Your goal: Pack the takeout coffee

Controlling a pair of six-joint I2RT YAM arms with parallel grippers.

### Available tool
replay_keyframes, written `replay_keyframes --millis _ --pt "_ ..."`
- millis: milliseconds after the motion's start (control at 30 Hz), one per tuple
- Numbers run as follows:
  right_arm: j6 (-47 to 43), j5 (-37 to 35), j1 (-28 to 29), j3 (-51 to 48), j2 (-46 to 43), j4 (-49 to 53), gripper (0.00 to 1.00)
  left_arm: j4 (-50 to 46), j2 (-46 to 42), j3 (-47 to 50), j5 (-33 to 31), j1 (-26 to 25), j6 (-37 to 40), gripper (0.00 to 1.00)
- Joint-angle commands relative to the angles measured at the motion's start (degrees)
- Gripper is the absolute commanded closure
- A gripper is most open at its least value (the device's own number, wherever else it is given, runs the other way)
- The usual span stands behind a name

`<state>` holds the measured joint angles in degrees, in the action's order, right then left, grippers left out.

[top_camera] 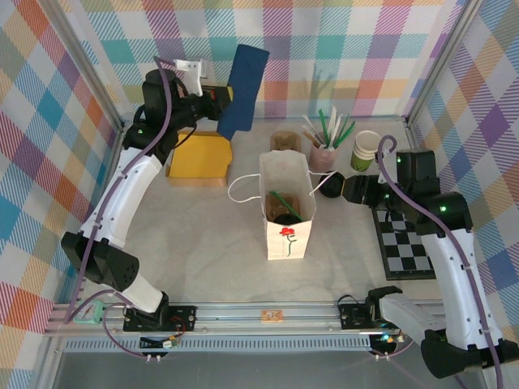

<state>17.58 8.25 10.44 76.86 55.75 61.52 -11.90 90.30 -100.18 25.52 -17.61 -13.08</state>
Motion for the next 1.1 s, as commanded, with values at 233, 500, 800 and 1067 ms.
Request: replay_keyframes --millis 233,500,800,1067 --pt "0.6 1.1 -0.3 -0.1 -2.1 -1.5 0.30 31.0 -4.7 10.3 9.2 -1.5 -14.2 0.99" --pt "-1.2 5.5 -0.3 6.4 -1.4 -4.2 0.24 34.1 -6.5 12.3 9.7 -5.3 -14.2 1.00" --pt "0.1 23.2 -0.3 11.1 -0.1 -15.7 0.12 38.4 -7.5 14.2 12.0 -8.2 -17.4 1.00" --pt "6.6 37.9 -0.3 13.0 5.0 -32.0 0.06 45.3 -8.7 17.2 14.3 -9.9 -23.2 1.00"
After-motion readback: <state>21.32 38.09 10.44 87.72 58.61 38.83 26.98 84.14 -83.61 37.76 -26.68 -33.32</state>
